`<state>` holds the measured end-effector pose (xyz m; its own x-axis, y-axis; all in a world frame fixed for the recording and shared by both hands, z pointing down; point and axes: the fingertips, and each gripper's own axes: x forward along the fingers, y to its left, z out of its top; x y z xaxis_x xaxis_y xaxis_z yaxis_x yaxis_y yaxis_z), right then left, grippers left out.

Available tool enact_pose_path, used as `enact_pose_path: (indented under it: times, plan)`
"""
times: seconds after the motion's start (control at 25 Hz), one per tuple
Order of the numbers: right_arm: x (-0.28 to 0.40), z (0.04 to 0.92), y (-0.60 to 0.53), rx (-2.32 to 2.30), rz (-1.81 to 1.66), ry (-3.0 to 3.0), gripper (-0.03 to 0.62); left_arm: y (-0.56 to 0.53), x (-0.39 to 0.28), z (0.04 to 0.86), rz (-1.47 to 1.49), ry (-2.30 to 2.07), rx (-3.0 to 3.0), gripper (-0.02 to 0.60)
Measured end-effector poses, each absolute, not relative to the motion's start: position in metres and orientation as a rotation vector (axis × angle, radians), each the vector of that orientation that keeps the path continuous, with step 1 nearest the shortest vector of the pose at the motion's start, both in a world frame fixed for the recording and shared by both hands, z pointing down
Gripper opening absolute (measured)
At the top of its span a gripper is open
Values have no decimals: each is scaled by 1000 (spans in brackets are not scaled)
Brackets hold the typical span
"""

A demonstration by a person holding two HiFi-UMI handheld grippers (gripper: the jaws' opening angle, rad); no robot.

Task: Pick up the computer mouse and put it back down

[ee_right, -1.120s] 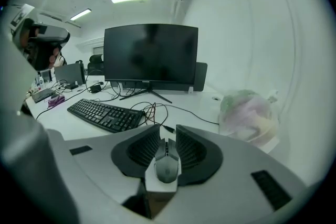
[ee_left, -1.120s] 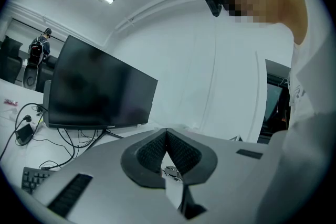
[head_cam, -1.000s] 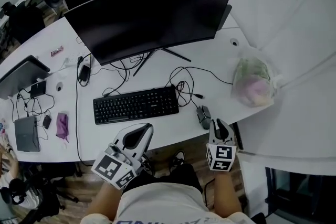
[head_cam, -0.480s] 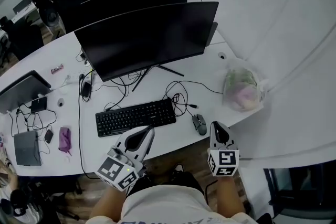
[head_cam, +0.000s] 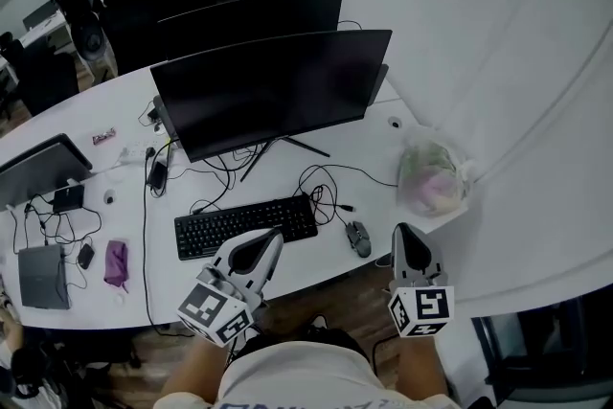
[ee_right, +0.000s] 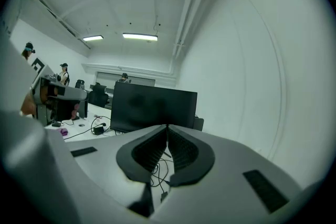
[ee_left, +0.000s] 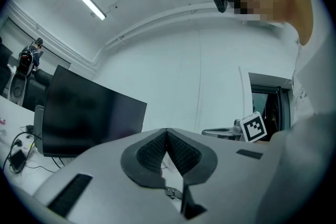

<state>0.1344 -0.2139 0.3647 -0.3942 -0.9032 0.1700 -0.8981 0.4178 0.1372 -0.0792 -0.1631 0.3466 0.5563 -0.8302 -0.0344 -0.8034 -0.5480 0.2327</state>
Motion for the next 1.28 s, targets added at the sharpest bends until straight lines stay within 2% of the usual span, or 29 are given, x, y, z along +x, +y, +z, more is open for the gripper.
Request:
enact_pose_path:
  times: [0.4,1.28]
  plan:
    - [137,317,-202,1645,-124,-2574,21,-162,-72,325,-189,-1378,2695,5]
    - [138,328,-198,1609,-77,-2585,20,-157,-64,323,-193,-1351,2713,5]
